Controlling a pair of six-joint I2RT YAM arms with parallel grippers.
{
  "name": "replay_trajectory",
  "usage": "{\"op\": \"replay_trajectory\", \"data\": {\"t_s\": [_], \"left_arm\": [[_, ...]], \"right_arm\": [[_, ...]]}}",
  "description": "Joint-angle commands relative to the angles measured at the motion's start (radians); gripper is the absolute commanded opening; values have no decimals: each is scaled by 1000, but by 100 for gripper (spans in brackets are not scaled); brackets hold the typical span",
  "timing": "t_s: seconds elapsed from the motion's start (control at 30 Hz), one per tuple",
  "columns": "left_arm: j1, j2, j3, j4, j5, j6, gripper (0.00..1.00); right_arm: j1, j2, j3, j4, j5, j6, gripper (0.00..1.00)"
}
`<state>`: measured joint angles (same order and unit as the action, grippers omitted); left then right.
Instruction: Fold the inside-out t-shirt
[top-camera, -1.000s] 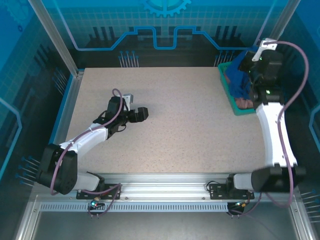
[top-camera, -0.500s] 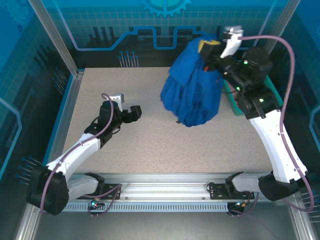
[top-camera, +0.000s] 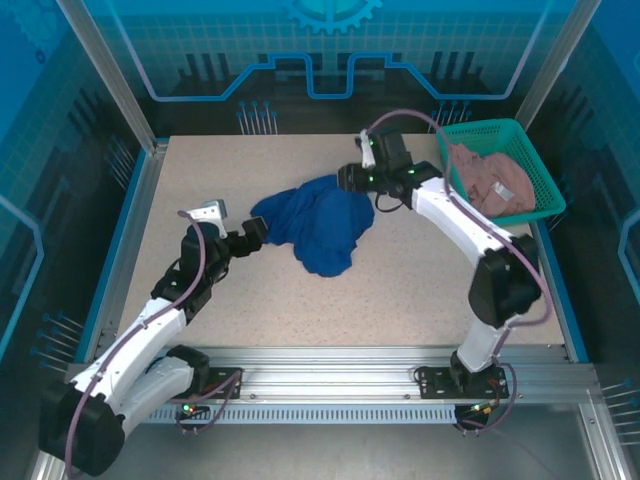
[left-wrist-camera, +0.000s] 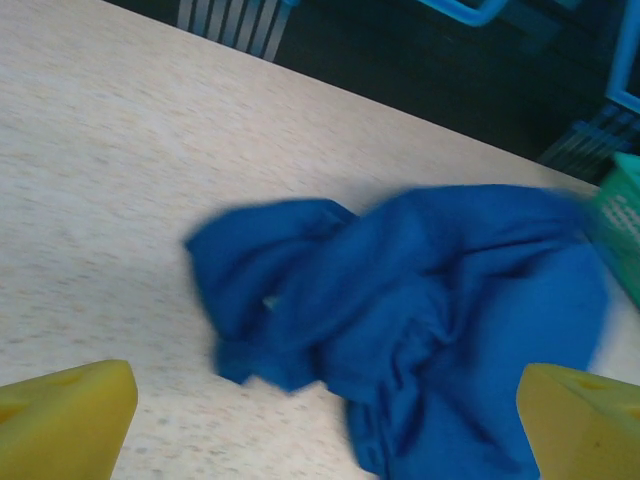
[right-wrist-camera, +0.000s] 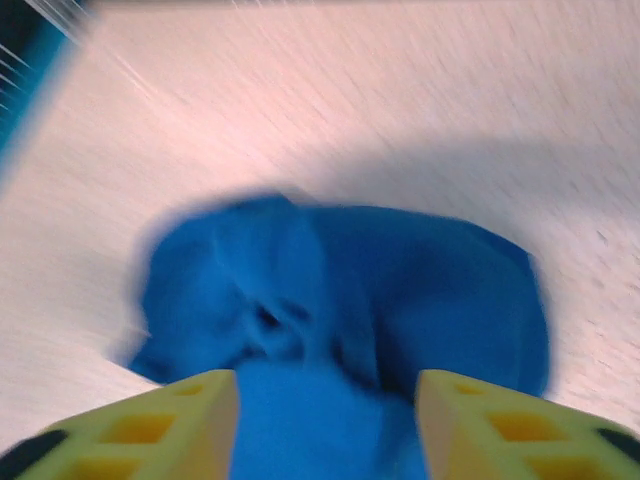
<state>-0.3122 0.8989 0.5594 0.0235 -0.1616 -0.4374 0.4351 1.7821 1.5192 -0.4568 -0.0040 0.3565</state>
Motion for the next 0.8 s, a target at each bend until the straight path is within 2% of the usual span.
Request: {"op": "replay_trajectory", "data": {"t_s": [0.0,0.07,0.23,0.37,0.53,0.6,0.67,0.77], "left_arm": [[-51,51,-29,72,224,-34,96],[-125,110,-35,105,254,-4,93],[-302,340,68,70,206,99,88],[-418,546,198,33,86,199,84],[-519,778,374,-23,-112,324,79],[-534,874,436,-34,-155,362,72],[-539,971,506,-59,-192,389,59],[-539,1034,573,-119,-323,384,26]], "right_arm": [[-35,-66,-121,-80,15,-67,69],[-58,-84,-219,-34,-43,-54,76],[-124,-28,-279,-16,-52,-41,77],[-193,11,-284,23,-99,-6,76],[-221,2,-292,33,-103,-12,76],[-231,-4,-302,35,-100,-16,76],[-249,-14,-321,43,-98,-13,76],[-283,-44,-353,60,-112,-7,75]]}}
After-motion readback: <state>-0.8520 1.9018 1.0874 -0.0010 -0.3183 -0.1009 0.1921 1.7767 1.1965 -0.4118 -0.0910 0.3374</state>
